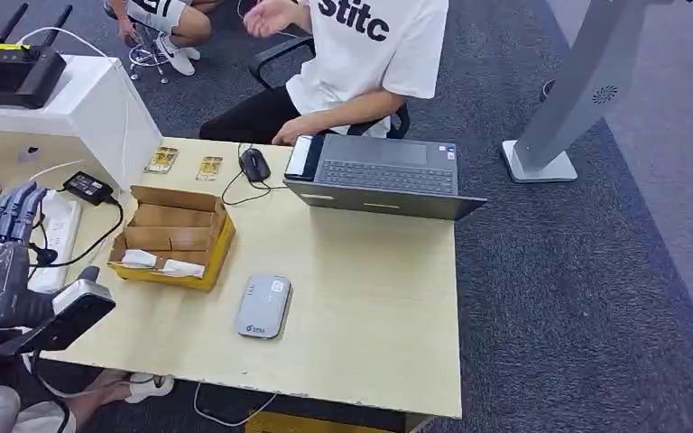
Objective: Pass the card to the sensor for recognition and then transmit it.
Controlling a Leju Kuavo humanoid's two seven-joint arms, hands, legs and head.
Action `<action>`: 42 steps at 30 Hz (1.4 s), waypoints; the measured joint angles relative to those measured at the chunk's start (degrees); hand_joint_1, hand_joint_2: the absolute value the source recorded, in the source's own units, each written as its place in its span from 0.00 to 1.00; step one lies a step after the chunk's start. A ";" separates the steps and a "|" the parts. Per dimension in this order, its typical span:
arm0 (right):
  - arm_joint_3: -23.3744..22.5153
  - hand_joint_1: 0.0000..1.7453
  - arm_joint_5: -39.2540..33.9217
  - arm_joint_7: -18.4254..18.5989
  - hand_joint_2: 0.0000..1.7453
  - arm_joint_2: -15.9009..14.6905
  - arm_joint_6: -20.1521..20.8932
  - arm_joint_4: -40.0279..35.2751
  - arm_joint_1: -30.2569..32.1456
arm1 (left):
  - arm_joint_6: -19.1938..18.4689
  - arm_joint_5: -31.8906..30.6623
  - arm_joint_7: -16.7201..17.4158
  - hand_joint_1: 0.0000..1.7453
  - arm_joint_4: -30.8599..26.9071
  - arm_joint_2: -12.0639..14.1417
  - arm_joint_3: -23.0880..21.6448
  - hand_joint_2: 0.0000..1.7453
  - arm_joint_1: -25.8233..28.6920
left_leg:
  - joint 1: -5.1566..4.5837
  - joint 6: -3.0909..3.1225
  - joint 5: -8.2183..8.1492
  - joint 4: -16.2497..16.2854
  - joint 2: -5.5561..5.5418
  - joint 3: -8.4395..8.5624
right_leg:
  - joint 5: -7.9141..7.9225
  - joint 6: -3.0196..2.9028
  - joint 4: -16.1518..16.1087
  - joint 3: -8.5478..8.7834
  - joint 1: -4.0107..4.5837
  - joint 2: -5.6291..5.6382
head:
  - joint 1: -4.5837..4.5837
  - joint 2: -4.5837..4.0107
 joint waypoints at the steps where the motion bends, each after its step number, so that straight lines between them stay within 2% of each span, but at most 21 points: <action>1: 0.00 0.00 -0.02 0.00 1.00 0.00 0.02 0.02 0.00 | 0.09 -0.43 0.15 0.00 0.00 -0.02 -0.39 1.00 0.32 | 0.00 0.00 0.00 0.00 0.00 0.00 | 0.00 0.00 0.00 0.00 0.00 0.00 | 0.02 0.00; 8: 0.24 0.00 -0.11 0.55 1.00 0.00 0.09 0.11 -0.11 | 1.82 -4.26 1.75 0.00 1.25 -1.01 -2.16 1.00 1.71 | -0.01 0.00 0.00 0.00 -0.01 -0.01 | 0.00 0.00 0.00 0.01 0.00 -0.02 | 0.02 0.00; 23: 1.90 0.00 -0.35 1.97 1.00 0.00 0.59 0.31 -0.40 | 6.32 -11.74 2.60 0.00 10.80 -5.86 -3.74 1.00 3.50 | 0.00 0.00 0.00 0.00 -0.01 -0.01 | 0.00 0.00 0.00 0.00 0.00 0.00 | 0.04 0.00; 32: 3.21 0.00 0.00 2.82 1.00 0.00 0.83 0.55 -0.47 | 10.45 -16.07 3.21 0.00 15.37 -8.15 -4.13 1.00 3.81 | 0.00 0.00 0.00 0.00 -0.01 -0.01 | 0.00 0.00 -0.01 0.00 0.00 0.00 | 0.02 0.00; 38: 4.48 0.00 0.59 3.32 1.00 -0.02 0.81 0.77 -0.50 | 15.00 -18.05 0.89 0.00 17.62 -9.01 -4.13 1.00 3.70 | 0.00 0.00 0.00 0.00 -0.01 0.00 | 0.00 0.00 -0.01 -0.01 0.00 0.00 | 0.02 0.00; 42: 5.25 0.00 1.07 3.17 1.00 -0.15 0.87 0.81 -0.52 | 15.37 -17.57 -1.47 0.00 18.43 -9.16 -4.13 1.00 3.12 | 0.00 0.00 0.00 0.00 -0.01 0.00 | 0.00 0.00 0.00 0.00 0.00 0.00 | 0.02 0.00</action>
